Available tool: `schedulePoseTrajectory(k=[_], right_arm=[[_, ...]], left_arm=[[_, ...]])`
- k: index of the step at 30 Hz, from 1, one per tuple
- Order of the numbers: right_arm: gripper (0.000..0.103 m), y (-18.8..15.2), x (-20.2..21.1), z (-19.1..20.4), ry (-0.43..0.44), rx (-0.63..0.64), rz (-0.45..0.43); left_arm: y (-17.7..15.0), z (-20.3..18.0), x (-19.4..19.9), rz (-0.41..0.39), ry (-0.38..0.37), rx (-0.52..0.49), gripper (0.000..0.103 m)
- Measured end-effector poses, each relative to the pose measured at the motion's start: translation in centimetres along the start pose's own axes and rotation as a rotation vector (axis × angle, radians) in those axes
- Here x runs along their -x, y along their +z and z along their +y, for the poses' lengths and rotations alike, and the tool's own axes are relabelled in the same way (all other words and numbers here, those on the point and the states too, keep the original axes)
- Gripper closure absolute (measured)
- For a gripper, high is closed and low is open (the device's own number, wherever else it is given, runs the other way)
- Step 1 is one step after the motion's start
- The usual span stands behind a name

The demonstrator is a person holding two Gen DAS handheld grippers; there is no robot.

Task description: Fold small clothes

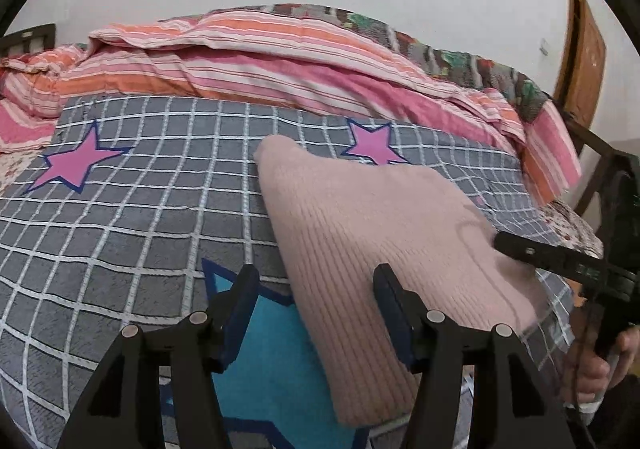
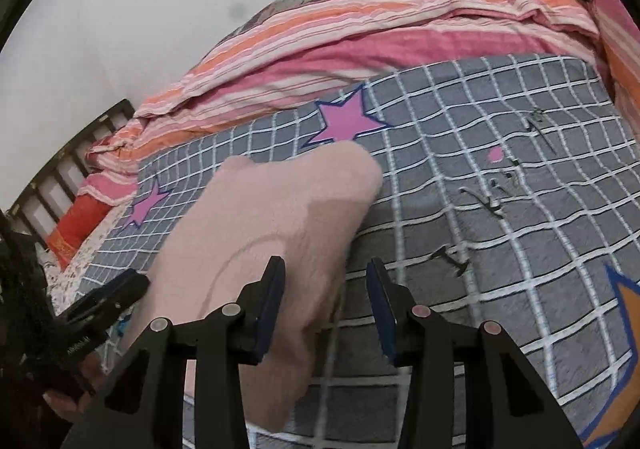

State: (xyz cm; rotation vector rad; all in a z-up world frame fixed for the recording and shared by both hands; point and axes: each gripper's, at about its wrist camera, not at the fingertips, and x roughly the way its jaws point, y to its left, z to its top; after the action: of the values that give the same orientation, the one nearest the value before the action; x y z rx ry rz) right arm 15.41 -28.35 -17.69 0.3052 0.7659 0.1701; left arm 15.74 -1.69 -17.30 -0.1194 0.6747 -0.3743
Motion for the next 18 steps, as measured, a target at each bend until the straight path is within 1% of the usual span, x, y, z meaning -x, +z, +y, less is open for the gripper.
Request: schedulePoseTrajectory(k=[3,6,7,9,10,12,14,18], right_arm=[[0.060,-0.4,-1.0,0.9,-0.011,0.017,0.017],[0.064,-0.4,-1.7,1.4,-0.030,0.028,0.017],[0.066,-0.3,-1.8,1.4,-0.035,0.028,0.018],[0.077,-0.1,-2.0,1.3,-0.046,0.034,0.013],[0.078,-0.1,-2.0,1.3,-0.063,0.053,0.005],[0.078,0.1,-2.3,1.1,-0.113,0.074,0.006],[0.078,0.1,-2.1,0.7,-0.094,0.054,0.008],[0.078,0.1,-2.1,0.8,-0.094,0.062,0.004]], left_arm=[[-0.4,-0.3,-0.4,0.034,-0.057,-0.004,0.044],[-0.7,-0.9,-0.8,0.054,-0.065,-0.018,0.043],[-0.8,-1.2,-0.9,0.057,-0.058,-0.031,0.043],[-0.9,-1.6,-0.8,0.046,-0.038,-0.055,0.042],[-0.9,-1.7,-0.7,0.038,-0.030,-0.064,0.040],[-0.8,-1.6,-0.4,0.019,-0.021,-0.059,0.039],[-0.7,-1.4,0.0,0.000,-0.015,-0.041,0.039],[-0.4,-0.6,0.1,-0.020,-0.010,-0.002,0.039]])
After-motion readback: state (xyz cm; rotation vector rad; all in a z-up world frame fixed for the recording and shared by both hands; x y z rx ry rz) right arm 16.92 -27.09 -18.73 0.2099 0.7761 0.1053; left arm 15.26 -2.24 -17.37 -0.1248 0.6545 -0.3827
